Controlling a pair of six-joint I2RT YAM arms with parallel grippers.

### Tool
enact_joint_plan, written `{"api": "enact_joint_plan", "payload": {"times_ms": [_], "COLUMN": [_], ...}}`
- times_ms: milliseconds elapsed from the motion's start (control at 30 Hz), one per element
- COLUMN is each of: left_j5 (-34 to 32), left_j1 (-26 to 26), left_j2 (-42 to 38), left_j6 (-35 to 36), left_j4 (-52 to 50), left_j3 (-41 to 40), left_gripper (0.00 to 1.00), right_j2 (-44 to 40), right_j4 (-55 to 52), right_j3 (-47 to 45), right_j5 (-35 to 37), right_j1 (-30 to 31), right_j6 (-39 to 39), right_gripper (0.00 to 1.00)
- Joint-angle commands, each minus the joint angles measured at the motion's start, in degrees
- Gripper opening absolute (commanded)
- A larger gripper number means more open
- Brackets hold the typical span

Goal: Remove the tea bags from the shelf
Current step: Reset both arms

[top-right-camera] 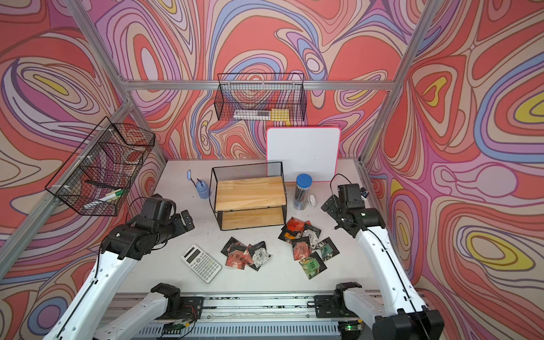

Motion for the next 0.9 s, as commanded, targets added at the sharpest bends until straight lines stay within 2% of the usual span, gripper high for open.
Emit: {"api": "enact_joint_plan", "payload": {"times_ms": [0, 33, 100, 167, 233, 400, 633, 867], "left_j5": [-16.66, -17.73, -16.91, -18.45, -20.20, -17.95, -16.12, -6.67], "left_j1": [-0.14, -0.14, -0.14, -0.14, 0.02, 2.15, 5.40, 11.28], "left_j2": [2.28, 2.88, 3.37, 3.54, 3.81, 5.61, 4.95, 2.02], "left_j6": [-2.33, 0.74, 11.97, 16.03, 18.56, 26.42, 32.84, 38.52], "left_j4": [-2.09, 0.23, 9.54, 14.78, 18.81, 32.86, 49.85, 69.28], "left_j3": [-3.85, -5.65, -10.59, -13.50, -15.69, -21.68, -29.29, -39.43], "left_gripper": [0.99, 0.99, 0.99, 0.99, 0.99, 0.99, 0.99, 0.99], "right_j2": [-1.14, -1.89, -2.40, 0.56, 4.31, 10.21, 22.00, 37.19], "right_j4": [19.29, 28.00, 44.63, 49.91, 54.28, 74.45, 96.85, 114.74], "right_j3": [-5.76, -10.50, -20.12, -23.45, -25.40, -34.31, -37.36, -36.69], "right_j5": [10.53, 9.86, 12.03, 14.04, 11.92, 11.39, 4.01, -1.95], "right_j1": [-0.55, -0.52, -0.50, -0.59, -0.60, -0.75, -1.76, -2.42], "right_j6": [-11.84, -16.38, -22.03, -25.71, -29.99, -35.13, -38.95, -42.51], "right_gripper": [0.98, 0.98, 0.98, 0.98, 0.98, 0.98, 0.98, 0.98]}}
